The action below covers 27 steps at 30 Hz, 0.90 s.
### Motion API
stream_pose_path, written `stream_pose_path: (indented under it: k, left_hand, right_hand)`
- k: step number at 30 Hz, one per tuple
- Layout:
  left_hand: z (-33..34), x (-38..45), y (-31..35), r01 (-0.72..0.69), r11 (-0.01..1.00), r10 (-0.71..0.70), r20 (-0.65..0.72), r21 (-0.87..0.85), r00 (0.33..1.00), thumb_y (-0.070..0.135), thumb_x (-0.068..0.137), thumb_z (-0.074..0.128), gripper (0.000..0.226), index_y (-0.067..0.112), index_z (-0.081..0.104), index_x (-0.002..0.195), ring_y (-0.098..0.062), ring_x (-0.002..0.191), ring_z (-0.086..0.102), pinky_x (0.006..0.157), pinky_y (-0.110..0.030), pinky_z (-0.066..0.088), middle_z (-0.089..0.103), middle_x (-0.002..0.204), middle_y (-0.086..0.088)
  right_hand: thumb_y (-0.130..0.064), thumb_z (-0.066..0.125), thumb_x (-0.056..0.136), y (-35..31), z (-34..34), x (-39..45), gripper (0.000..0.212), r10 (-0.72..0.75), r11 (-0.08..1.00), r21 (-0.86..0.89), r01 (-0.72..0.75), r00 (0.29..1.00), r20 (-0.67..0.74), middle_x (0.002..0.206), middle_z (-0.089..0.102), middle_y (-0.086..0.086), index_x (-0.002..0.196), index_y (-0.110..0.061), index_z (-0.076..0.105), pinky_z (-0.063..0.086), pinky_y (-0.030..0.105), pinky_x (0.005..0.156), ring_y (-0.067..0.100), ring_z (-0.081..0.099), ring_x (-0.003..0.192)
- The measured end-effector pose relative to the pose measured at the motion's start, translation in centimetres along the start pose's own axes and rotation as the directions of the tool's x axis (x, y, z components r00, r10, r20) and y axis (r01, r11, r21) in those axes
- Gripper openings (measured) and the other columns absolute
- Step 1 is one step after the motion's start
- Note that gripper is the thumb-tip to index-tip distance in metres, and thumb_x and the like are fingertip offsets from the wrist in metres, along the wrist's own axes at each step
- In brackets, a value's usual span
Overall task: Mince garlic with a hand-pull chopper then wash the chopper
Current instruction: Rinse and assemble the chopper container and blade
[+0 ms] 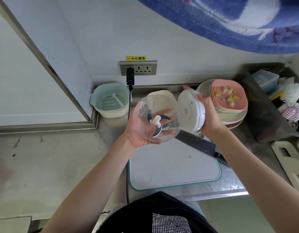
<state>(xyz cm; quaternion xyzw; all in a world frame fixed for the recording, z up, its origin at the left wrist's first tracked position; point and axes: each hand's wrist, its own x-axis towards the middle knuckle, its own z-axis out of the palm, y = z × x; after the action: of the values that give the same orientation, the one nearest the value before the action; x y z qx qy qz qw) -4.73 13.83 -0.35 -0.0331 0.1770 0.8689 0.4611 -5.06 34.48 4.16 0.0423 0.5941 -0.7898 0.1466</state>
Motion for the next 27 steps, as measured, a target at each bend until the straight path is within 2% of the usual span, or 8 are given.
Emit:
stream_pose_path:
  k: [4, 7, 10, 12, 15, 18, 23, 27]
  left_hand:
    - [-0.4, -0.1, 0.1, -0.02, 1.0, 0.02, -0.043, 0.016, 0.999, 0.066, 0.084, 0.046, 0.081, 0.0, 0.049, 0.13, -0.039, 0.132, 0.041, 0.114, -0.056, 0.022, 0.053, 0.131, -0.02]
    - [-0.6, -0.3, 0.0, -0.039, 0.997, 0.046, -0.112, 0.063, 0.993, 0.066, 0.086, 0.042, 0.079, 0.0, 0.048, 0.129, -0.041, 0.13, 0.044, 0.109, -0.058, 0.031, 0.05, 0.134, -0.021]
    - [0.0, -0.9, -0.2, -0.048, 0.999, 0.044, -0.136, -0.026, 0.99, 0.067, 0.086, 0.038, 0.08, 0.003, 0.042, 0.134, -0.044, 0.105, 0.063, 0.071, -0.056, 0.055, 0.042, 0.139, -0.021]
    - [-0.1, -1.1, -0.2, 0.002, 0.99, -0.012, -0.074, -0.141, 0.997, 0.066, 0.087, 0.04, 0.08, 0.001, 0.042, 0.134, -0.048, 0.1, 0.063, 0.059, -0.058, 0.055, 0.05, 0.132, -0.025]
    - [-0.5, -1.4, 0.0, 0.104, 0.963, -0.081, 0.1, -0.248, 0.992, 0.062, 0.087, 0.046, 0.083, -0.01, 0.046, 0.129, -0.055, 0.114, 0.051, 0.071, -0.065, 0.051, 0.051, 0.129, -0.034]
    - [-0.1, -1.2, 0.0, 0.045, 0.984, -0.044, 0.008, -0.172, 0.999, 0.063, 0.085, 0.046, 0.079, -0.005, 0.05, 0.125, -0.052, 0.107, 0.058, 0.062, -0.059, 0.054, 0.056, 0.124, -0.03]
    - [-0.2, -0.8, 0.2, 0.012, 1.0, -0.011, -0.107, 0.01, 0.994, 0.065, 0.071, 0.064, 0.08, 0.003, 0.059, 0.121, -0.043, 0.129, 0.045, 0.102, -0.054, 0.041, 0.051, 0.135, -0.022]
    - [-1.2, -0.8, 0.1, 0.056, 0.998, -0.056, -0.119, -0.008, 0.991, 0.08, 0.075, 0.045, 0.083, 0.014, 0.055, 0.124, -0.042, 0.133, 0.038, 0.064, -0.048, 0.058, 0.042, 0.145, -0.017]
  right_hand:
    - [-0.051, 0.062, 0.065, -0.3, 0.2, -0.1, 0.063, 0.004, 0.978, 0.208, -0.003, 1.0, -0.008, 0.102, 0.067, 0.001, 0.123, -0.028, 0.058, 0.055, 0.036, 0.077, 0.021, 0.063, 0.094]
    - [-0.055, 0.077, 0.048, -0.5, 0.0, -0.1, 0.084, 0.016, 0.948, 0.317, -0.023, 1.0, 0.025, 0.101, 0.068, 0.001, 0.125, -0.027, 0.058, 0.055, 0.038, 0.08, 0.021, 0.065, 0.091]
    - [-0.061, 0.081, 0.04, -0.6, -0.1, -0.2, 0.096, 0.014, 0.931, 0.363, -0.031, 0.999, 0.05, 0.103, 0.068, 0.001, 0.127, -0.027, 0.057, 0.054, 0.039, 0.082, 0.02, 0.067, 0.093]
    - [-0.057, 0.079, 0.043, -0.6, -0.1, -0.5, 0.088, 0.018, 0.908, 0.417, -0.041, 0.998, 0.059, 0.104, 0.068, 0.002, 0.123, -0.026, 0.061, 0.055, 0.04, 0.082, 0.022, 0.067, 0.093]
    - [-0.056, 0.06, 0.061, -0.3, 0.1, -1.0, 0.059, 0.064, 0.837, 0.541, -0.079, 0.997, 0.047, 0.102, 0.067, 0.005, 0.11, -0.023, 0.067, 0.055, 0.044, 0.081, 0.025, 0.067, 0.091]
    - [-0.057, 0.046, 0.073, 0.2, -0.1, -1.0, 0.051, 0.105, 0.793, 0.599, -0.116, 0.993, 0.054, 0.101, 0.066, 0.005, 0.104, -0.023, 0.067, 0.053, 0.046, 0.085, 0.027, 0.065, 0.094]
    - [-0.057, 0.066, 0.057, -0.3, 0.4, -0.4, 0.069, 0.077, 0.894, 0.435, -0.112, 0.992, 0.097, 0.111, 0.063, 0.005, 0.12, -0.027, 0.061, 0.046, 0.046, 0.094, 0.026, 0.06, 0.103]
    - [-0.06, 0.067, 0.058, -1.1, 1.8, 0.0, 0.077, -0.042, 0.999, 0.018, 0.041, 0.997, 0.071, 0.128, 0.054, 0.006, 0.129, -0.034, 0.054, 0.047, 0.045, 0.094, 0.027, 0.053, 0.113]
